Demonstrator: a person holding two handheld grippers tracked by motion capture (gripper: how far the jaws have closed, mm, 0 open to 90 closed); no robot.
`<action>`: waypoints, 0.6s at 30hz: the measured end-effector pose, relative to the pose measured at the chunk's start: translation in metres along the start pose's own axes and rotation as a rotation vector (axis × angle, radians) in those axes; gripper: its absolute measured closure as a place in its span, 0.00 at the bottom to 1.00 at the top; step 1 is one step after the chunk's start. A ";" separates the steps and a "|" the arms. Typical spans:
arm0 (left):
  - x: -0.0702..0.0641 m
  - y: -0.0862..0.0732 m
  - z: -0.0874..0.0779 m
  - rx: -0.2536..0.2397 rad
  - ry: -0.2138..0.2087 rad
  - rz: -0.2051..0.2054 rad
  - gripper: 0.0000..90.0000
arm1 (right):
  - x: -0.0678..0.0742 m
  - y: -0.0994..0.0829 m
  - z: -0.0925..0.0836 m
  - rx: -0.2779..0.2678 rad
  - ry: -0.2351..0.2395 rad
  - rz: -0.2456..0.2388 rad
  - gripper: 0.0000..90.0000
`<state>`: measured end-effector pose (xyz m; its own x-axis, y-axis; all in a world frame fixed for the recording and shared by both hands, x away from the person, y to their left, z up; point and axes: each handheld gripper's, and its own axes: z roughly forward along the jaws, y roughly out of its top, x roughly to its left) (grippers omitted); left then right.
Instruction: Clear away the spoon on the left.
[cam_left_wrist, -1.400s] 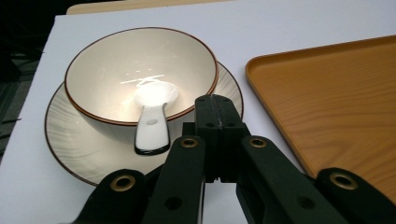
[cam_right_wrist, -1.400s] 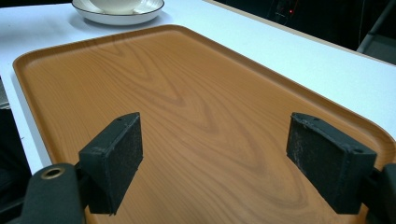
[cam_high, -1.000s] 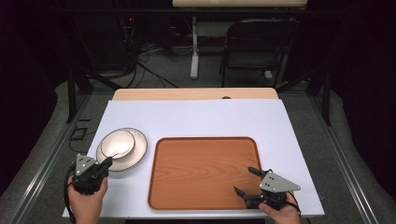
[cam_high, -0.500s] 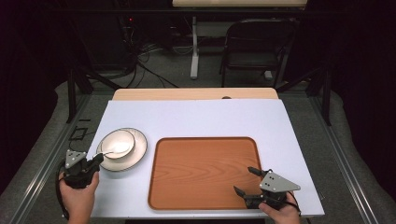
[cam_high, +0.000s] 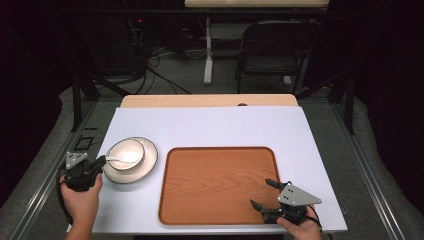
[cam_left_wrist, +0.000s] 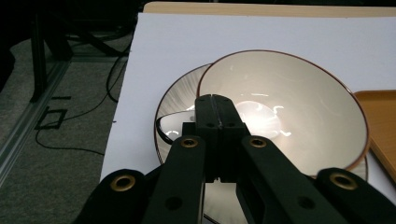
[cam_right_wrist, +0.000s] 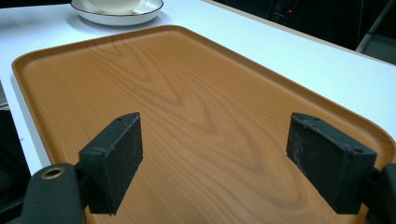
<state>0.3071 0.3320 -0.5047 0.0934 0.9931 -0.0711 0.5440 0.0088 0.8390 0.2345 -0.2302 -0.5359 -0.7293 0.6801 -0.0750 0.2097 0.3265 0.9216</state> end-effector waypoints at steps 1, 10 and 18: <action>0.001 0.001 0.002 0.001 0.004 -0.002 1.00 | 0.000 0.000 0.000 0.000 0.000 0.000 0.20; 0.007 0.006 0.013 -0.001 0.021 -0.022 1.00 | 0.000 0.000 0.000 0.000 0.000 0.000 0.20; 0.012 0.014 0.016 -0.009 0.026 -0.053 0.99 | 0.000 0.000 0.000 0.000 0.000 0.002 0.20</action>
<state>0.3295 0.3425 -0.5024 0.0432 0.9939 -0.1013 0.5398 0.0621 0.8395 0.2347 -0.2299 -0.5362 -0.7291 0.6805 -0.0731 0.2110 0.3251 0.9218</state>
